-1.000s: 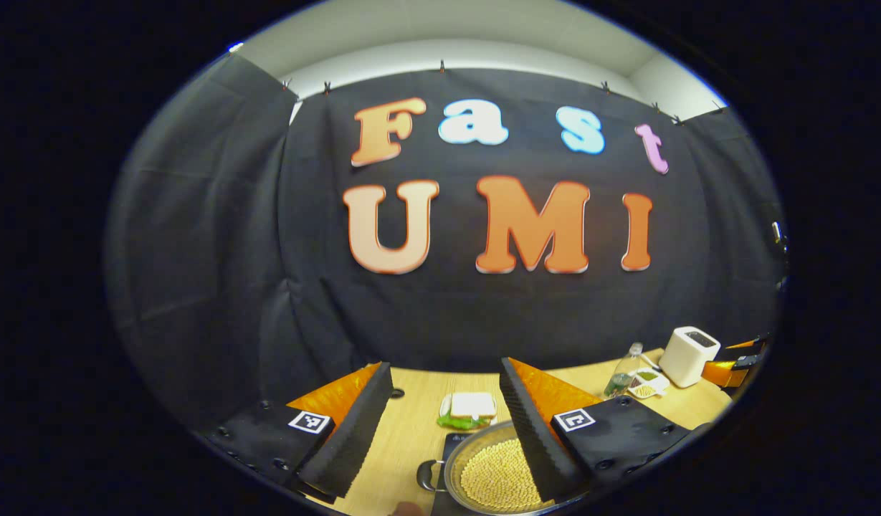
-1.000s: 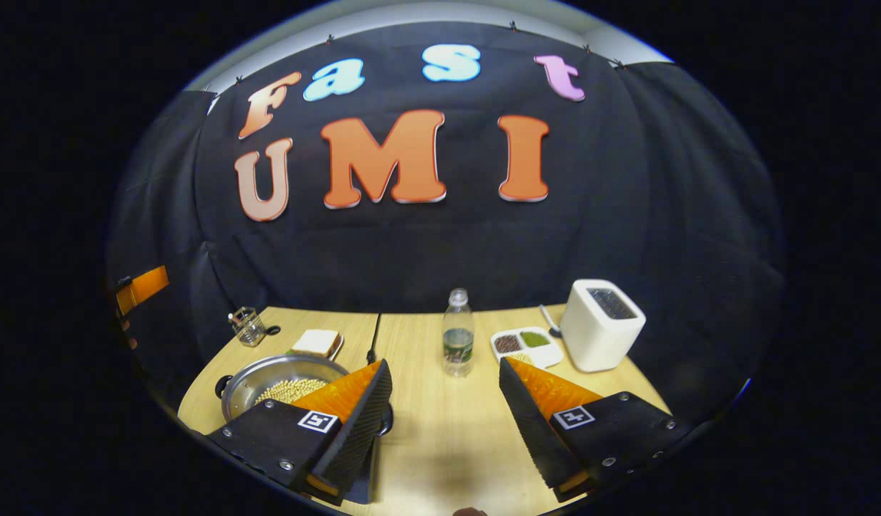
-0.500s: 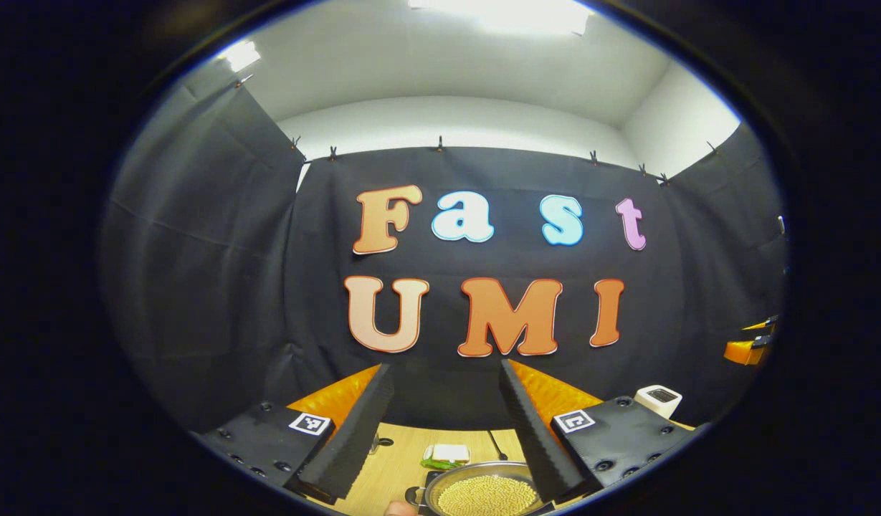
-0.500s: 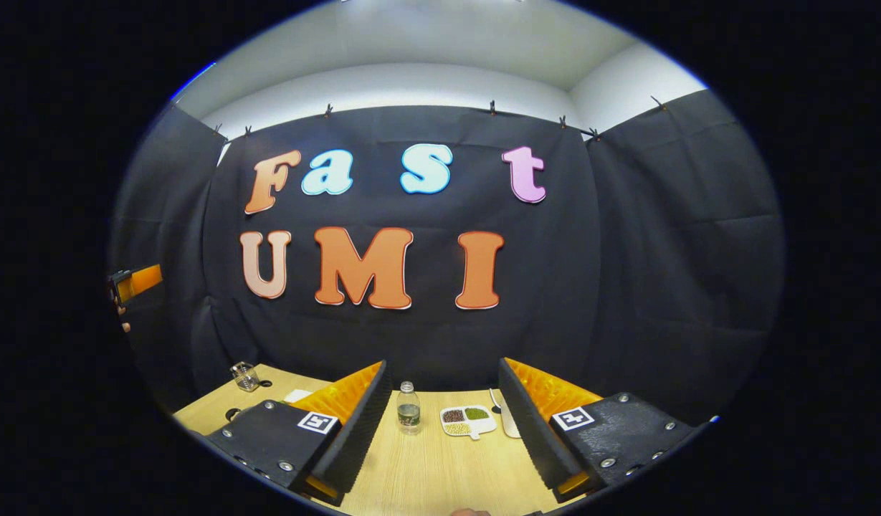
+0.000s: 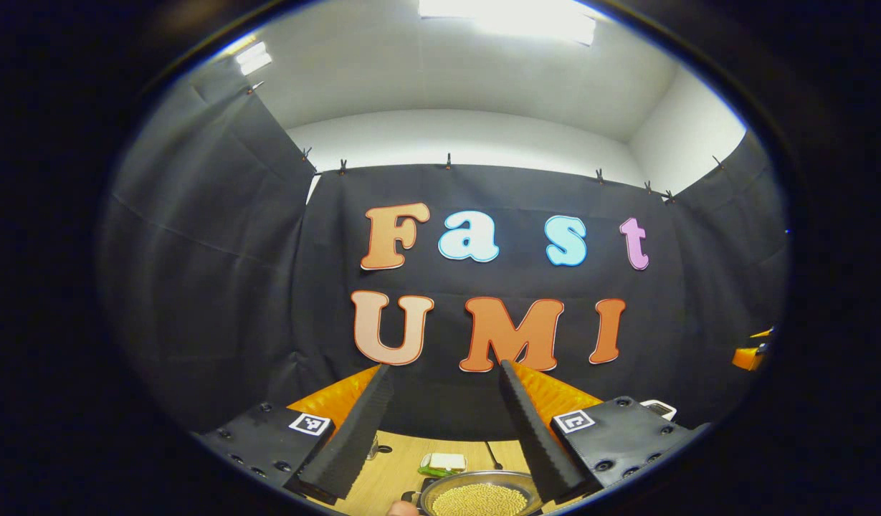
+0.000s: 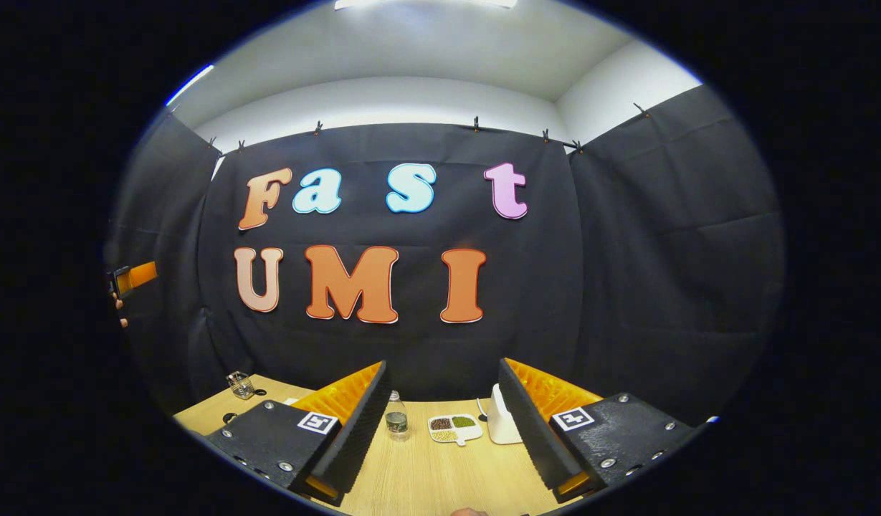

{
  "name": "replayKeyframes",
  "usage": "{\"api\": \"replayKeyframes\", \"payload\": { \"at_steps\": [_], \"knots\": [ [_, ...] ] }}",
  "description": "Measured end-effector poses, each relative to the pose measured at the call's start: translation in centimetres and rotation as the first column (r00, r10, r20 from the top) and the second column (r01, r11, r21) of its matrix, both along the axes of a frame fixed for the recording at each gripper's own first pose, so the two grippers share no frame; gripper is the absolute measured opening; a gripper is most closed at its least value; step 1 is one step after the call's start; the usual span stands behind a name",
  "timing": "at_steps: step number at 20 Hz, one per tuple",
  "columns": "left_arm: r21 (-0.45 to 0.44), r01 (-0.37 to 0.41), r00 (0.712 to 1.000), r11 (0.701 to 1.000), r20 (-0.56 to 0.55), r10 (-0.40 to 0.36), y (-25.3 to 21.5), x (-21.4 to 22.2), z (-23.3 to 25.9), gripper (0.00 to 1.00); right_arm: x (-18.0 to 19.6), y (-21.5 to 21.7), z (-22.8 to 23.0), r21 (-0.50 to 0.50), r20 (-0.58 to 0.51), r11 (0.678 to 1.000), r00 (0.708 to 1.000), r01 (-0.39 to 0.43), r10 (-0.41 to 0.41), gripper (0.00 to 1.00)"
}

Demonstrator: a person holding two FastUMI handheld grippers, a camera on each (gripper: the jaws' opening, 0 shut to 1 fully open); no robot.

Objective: First push the handle of the pot to place it horizontally, then grasp the pot with both hands and set it on the induction cooktop.

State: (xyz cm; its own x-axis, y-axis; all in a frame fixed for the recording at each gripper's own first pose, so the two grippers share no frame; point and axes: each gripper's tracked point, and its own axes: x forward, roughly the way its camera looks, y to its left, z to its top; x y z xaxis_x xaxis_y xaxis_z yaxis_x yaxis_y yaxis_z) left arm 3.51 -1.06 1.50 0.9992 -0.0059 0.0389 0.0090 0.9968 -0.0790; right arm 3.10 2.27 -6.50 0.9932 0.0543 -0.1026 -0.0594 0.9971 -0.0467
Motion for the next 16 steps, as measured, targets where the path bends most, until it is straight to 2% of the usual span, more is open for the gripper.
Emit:
{"api": "replayKeyframes", "payload": {
  "at_steps": [1, 2, 3, 4, 8, 13, 16],
  "knots": [
    [-0.01, -0.003, 1.0, 1.0, -0.01, 0.003, 0.4, -0.1, 0.0, 0.97, -0.1, 0.2, -0.2, 0.006, -0.007, 1.0, 1.0, -0.005, 0.005, 0.93],
    [-0.039, 0.006, 0.999, 0.999, -0.033, -0.007, 0.6, -0.2, -0.5, 0.99, -0.1, 0.4, -0.4, 0.014, -0.013, 1.0, 1.0, -0.012, 0.012, 0.98],
    [-0.083, 0.016, 0.998, 0.996, -0.055, -0.021, 0.8, -0.3, -0.7, 0.99, -0.2, 0.9, -0.5, 0.02, -0.016, 1.0, 1.0, -0.021, 0.021, 0.98],
    [-0.105, 0.006, 0.998, 0.994, -0.057, -0.012, 1.6, -0.3, -0.5, 0.98, -0.1, 1.0, -0.5, 0.021, -0.014, 0.999, 1.0, -0.026, 0.026, 0.93],
    [-0.041, -0.118, 0.993, 0.992, -0.009, 0.117, 7.2, -0.6, 0.2, 0.98, -0.7, 1.6, -0.9, -0.007, -0.017, 0.999, 0.999, -0.037, 0.037, 0.93],
    [0.014, -0.172, 0.985, 0.985, -0.011, 0.172, 9.1, -1.0, -0.3, 0.97, -0.6, 2.3, -0.4, 0.006, -0.002, 0.999, 0.999, -0.042, 0.042, 0.93],
    [0.015, -0.168, 0.986, 0.986, -0.013, 0.168, 9.1, -1.0, -0.4, 0.98, -0.2, 1.9, -0.7, 0.023, -0.002, 0.999, 0.999, -0.035, 0.035, 0.93]
  ]
}}
